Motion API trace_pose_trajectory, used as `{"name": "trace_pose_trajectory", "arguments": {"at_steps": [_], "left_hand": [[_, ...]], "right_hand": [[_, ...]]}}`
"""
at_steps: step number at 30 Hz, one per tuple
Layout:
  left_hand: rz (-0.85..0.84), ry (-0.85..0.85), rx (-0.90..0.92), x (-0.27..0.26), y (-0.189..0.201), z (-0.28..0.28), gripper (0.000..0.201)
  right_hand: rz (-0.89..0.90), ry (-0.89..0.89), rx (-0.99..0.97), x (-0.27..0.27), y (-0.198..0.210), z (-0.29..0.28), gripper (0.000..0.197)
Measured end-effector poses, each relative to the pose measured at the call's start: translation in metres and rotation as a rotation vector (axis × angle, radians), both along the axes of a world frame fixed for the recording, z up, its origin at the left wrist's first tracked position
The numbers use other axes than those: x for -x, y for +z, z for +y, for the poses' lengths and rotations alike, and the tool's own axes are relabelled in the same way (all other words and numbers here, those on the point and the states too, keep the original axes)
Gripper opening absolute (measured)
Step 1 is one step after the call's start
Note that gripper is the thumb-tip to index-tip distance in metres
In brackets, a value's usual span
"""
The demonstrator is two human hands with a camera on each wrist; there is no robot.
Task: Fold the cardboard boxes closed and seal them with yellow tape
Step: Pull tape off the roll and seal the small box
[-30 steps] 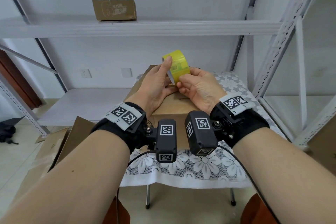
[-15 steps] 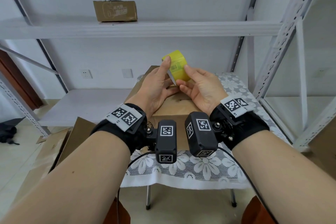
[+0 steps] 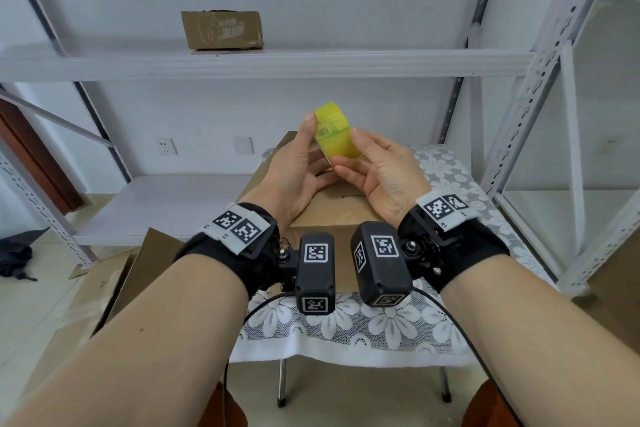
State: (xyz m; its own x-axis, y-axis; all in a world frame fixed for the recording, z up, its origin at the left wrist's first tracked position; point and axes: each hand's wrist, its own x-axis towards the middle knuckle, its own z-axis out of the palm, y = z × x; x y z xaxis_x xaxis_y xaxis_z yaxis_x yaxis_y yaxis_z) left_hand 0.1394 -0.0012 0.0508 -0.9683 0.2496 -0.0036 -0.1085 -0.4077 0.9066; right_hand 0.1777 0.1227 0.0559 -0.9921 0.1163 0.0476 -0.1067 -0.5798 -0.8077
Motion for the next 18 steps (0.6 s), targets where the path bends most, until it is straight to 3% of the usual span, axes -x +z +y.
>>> {"name": "trace_pose_trajectory", "arguments": {"at_steps": [3,6,7,10,13,15,18], "left_hand": [[-0.005,-0.008,-0.002,-0.002,0.000,-0.001,0.047],[0.025,-0.039,0.005,-0.003,0.002,-0.001,0.033],[0.037,-0.032,0.015,-0.004,0.002,0.000,0.037],[0.104,-0.019,0.063,-0.001,-0.003,0.002,0.077],[0.170,-0.041,0.130,0.004,-0.009,0.003,0.100],[0.234,-0.046,0.188,0.006,-0.011,0.002,0.098],[0.332,-0.082,0.250,0.004,-0.012,0.002,0.072]], "right_hand": [[-0.045,-0.100,-0.029,0.004,-0.001,0.000,0.011],[-0.052,-0.192,0.000,0.009,-0.001,0.006,0.014],[-0.051,-0.213,0.024,0.010,-0.001,0.009,0.015],[-0.049,-0.227,0.073,0.012,0.001,0.018,0.012],[-0.015,-0.236,0.029,0.010,-0.001,0.021,0.006],[0.012,-0.260,-0.074,0.012,-0.005,0.021,0.007],[0.042,-0.286,-0.224,0.012,-0.009,0.018,0.009]]}}
